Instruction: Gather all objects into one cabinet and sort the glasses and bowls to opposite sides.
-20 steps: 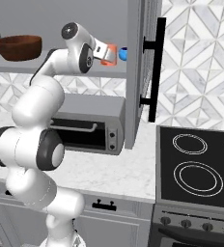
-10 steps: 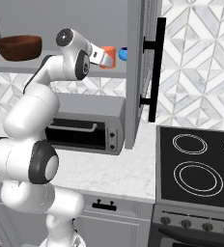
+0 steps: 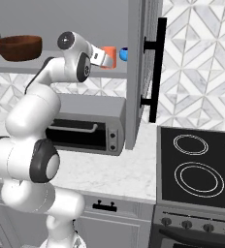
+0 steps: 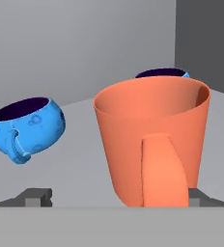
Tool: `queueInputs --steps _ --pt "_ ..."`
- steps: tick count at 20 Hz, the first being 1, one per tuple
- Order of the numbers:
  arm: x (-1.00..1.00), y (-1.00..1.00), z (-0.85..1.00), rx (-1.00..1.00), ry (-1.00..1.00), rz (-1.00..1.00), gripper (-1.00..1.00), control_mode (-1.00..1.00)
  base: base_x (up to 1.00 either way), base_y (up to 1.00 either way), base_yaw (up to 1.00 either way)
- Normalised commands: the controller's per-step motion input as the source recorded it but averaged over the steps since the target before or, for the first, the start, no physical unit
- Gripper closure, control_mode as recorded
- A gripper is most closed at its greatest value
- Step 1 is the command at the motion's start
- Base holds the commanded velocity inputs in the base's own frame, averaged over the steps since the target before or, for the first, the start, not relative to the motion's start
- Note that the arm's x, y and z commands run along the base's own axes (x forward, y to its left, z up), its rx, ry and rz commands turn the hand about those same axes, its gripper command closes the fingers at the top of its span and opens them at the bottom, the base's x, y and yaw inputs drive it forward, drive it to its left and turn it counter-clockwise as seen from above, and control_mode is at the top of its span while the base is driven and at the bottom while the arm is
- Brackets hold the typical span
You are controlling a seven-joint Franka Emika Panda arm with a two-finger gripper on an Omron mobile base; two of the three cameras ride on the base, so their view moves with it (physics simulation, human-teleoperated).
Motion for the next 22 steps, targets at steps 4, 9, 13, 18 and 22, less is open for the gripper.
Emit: queueInputs --steps 4,9,13,18,22 --pt "-0.07 0.00 0.01 0.00 -0.02 0.02 -1.00 -1.00 0.00 0.00 0.00" --pt "-0.51 0.00 0.03 0.00 -0.01 0.00 -1.00 -1.00 0.00 0.00 0.00" --pt "-0.56 0.12 0.00 0.00 0.00 0.00 -1.00 -1.00 0.00 0.00 0.00" --pt "-0.75 0.37 0.01 0.00 -0.02 0.02 -1.00 -1.00 0.00 0.00 0.00" --pt "-0.73 0.60 0.21 0.00 -0.03 0.10 -1.00 -1.00 0.00 0.00 0.00"
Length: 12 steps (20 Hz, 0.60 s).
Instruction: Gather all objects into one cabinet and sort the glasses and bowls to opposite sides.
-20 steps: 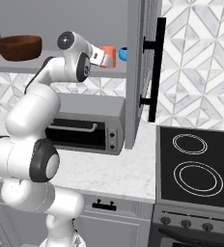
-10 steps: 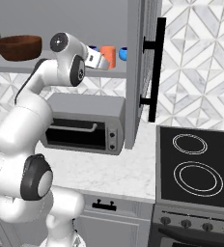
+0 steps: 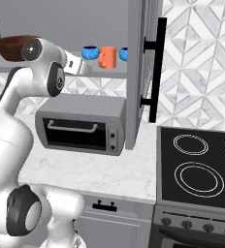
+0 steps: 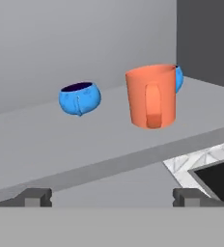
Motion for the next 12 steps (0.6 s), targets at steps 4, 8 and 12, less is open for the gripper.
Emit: queueInputs --steps 4,8,12 --pt "-0.70 0.72 0.21 0.00 -0.04 0.16 -1.00 -1.00 0.00 0.00 0.00" --pt "-0.46 0.63 0.14 0.00 -0.02 0.19 -1.00 -1.00 0.00 0.00 0.00" --pt "-0.10 0.57 0.09 0.00 0.00 0.21 -1.00 -1.00 0.00 0.00 0.00"
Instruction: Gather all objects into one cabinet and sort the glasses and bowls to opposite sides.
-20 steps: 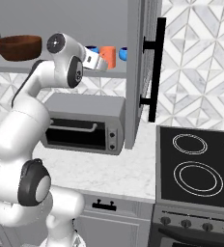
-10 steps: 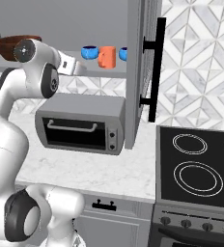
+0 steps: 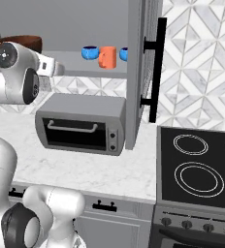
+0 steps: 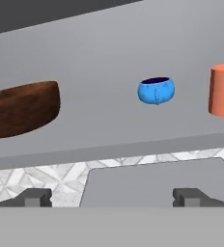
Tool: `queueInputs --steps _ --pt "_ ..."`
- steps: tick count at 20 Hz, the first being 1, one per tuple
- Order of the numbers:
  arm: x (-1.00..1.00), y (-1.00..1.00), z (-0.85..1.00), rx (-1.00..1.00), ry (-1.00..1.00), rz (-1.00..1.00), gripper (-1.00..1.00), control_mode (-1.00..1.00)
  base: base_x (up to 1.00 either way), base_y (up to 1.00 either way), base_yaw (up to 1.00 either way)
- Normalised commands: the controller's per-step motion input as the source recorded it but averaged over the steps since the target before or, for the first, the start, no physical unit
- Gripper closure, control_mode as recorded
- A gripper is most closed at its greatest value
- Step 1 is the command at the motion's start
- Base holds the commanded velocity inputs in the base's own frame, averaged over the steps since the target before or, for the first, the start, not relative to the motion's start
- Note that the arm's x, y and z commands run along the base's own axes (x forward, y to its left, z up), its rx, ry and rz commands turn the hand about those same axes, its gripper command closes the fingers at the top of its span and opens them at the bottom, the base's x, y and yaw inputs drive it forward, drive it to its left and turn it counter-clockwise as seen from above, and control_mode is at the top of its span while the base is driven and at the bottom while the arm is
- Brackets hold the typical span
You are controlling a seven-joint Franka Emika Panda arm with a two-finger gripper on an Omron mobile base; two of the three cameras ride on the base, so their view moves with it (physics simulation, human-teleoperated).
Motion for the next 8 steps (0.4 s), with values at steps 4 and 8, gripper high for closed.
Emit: queueInputs --steps 4,8 --pt "0.00 0.60 0.12 0.00 -0.01 0.23 -1.00 -1.00 0.00 0.00 0.00" --pt "0.00 0.66 0.14 0.00 -0.02 0.11 -1.00 -1.00 0.00 0.00 0.00"
